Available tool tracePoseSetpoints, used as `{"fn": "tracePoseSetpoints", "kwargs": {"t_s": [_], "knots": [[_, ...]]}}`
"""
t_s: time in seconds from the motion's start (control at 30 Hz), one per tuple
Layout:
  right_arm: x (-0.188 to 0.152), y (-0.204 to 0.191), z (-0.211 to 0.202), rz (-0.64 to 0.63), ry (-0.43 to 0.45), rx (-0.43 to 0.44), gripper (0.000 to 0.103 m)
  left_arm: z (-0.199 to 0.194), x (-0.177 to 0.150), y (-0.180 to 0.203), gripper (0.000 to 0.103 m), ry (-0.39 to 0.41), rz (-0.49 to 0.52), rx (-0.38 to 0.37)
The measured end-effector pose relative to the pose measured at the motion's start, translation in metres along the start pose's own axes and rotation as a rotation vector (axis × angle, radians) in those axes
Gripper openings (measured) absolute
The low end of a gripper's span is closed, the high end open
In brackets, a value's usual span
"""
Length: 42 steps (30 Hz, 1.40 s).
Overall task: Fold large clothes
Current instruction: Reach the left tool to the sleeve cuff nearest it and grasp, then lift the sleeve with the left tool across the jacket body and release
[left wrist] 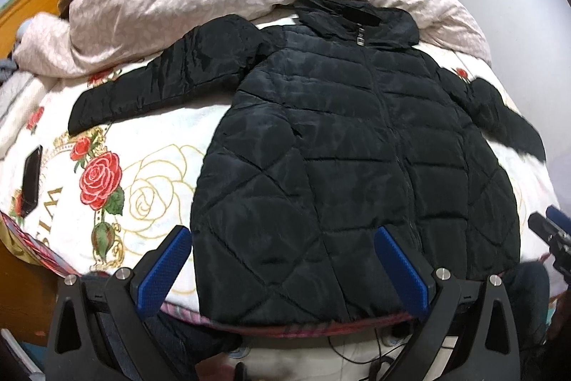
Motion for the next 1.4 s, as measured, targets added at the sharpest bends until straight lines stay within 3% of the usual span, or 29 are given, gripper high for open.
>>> {"fn": "tracePoseSetpoints", "kwargs": {"t_s": [0.13, 0.33, 0.63, 1.0, 1.1, 1.17, 1.27, 1.33, 1.4], "knots": [[0.019, -0.007, 0.017, -0.021, 0.016, 0.019, 0.088, 0.018, 0.021, -0.029, 0.103, 0.004, -0.086, -0.001], [0.056, -0.024, 0.054, -0.061, 0.015, 0.043, 0.088, 0.043, 0.056, -0.078, 0.103, 0.043, -0.152, 0.091], [0.103, -0.05, 0.115, -0.118, -0.012, 0.04, 0.088, 0.107, 0.108, -0.182, 0.1, 0.067, -0.309, 0.153], [0.128, -0.078, 0.186, -0.183, -0.074, 0.042, 0.088, 0.185, 0.121, -0.28, 0.096, 0.056, -0.567, 0.192], [0.13, -0.082, 0.196, -0.2, -0.079, 0.041, 0.088, 0.195, 0.124, -0.288, 0.094, 0.087, -0.567, 0.208], [0.132, -0.083, 0.202, -0.205, -0.081, 0.04, 0.088, 0.198, 0.129, -0.286, 0.085, 0.108, -0.526, 0.228], [0.134, -0.081, 0.208, -0.202, -0.089, 0.033, 0.088, 0.2, 0.138, -0.286, 0.056, 0.132, -0.495, 0.214], [0.134, -0.079, 0.209, -0.197, -0.095, 0.031, 0.088, 0.195, 0.145, -0.282, 0.029, 0.143, -0.478, 0.197], [0.135, -0.075, 0.209, -0.201, -0.115, 0.036, 0.088, 0.185, 0.153, -0.277, 0.022, 0.154, -0.465, 0.188]]}}
Point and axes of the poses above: each gripper's, at about its wrist camera, not at the fingertips, and z roughly the way its jaws point, y to its right, x to its top, the point moved 1 cm from there along z, roughly the way its jaws point, and after that the axes turned 1 degree about -x, right-handed, at the moved point
